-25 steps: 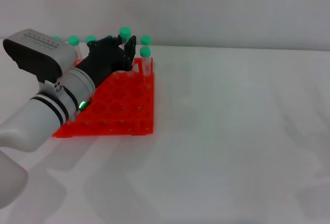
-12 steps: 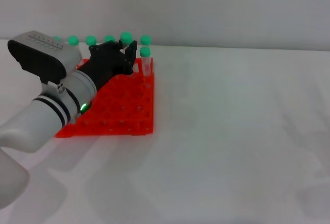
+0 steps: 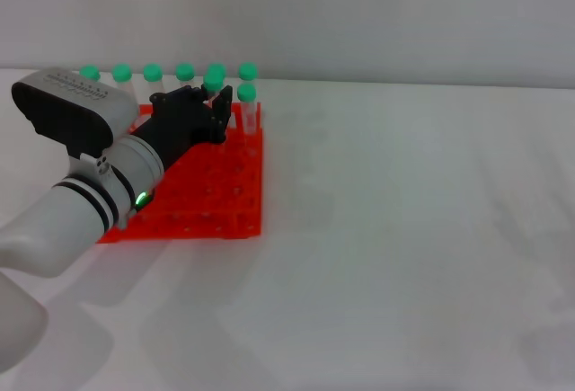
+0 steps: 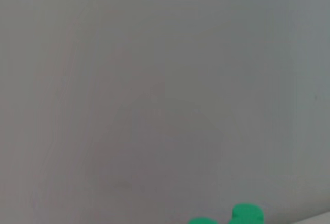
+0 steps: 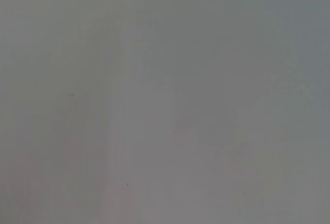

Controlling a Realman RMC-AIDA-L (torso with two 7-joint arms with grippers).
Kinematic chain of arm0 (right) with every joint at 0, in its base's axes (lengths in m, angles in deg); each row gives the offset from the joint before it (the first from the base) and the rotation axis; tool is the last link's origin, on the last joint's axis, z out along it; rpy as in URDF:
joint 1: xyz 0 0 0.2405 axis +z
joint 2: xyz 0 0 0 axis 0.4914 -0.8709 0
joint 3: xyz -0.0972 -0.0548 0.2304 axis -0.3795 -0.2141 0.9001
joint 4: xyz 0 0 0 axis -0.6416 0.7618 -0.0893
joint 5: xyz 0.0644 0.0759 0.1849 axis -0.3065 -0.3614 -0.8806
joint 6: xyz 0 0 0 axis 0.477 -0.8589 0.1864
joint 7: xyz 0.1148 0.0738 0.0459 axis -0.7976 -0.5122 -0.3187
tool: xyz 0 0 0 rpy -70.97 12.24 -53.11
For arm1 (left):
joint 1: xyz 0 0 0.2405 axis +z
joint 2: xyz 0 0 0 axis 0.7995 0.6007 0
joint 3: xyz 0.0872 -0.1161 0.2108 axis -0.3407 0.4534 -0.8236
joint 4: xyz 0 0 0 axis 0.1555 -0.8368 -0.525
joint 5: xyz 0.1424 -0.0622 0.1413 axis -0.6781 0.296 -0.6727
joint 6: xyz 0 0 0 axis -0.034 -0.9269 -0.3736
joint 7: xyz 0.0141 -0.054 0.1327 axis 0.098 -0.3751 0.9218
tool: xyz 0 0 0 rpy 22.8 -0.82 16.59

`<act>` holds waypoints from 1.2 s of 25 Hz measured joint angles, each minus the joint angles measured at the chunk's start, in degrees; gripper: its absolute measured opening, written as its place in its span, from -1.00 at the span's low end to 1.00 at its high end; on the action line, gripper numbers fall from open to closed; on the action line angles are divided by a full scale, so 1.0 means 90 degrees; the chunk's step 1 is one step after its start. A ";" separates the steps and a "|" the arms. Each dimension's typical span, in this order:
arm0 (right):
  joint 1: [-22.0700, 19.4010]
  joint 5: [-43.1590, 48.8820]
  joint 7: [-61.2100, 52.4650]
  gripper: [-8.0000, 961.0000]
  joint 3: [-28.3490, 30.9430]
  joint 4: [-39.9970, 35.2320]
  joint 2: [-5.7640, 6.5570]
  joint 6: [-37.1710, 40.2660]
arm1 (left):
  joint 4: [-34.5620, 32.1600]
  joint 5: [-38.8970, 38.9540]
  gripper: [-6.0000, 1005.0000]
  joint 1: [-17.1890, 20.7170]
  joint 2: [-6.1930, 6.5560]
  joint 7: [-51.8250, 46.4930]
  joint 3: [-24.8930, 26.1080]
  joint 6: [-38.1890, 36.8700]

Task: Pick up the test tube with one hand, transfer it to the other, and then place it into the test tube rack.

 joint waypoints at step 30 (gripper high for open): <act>-0.0073 -0.0009 0.0000 0.75 0.0524 0.0054 0.0000 0.0056 | 0.0381 0.1779 0.53 0.2253 -0.0054 -0.0081 0.0021 0.2456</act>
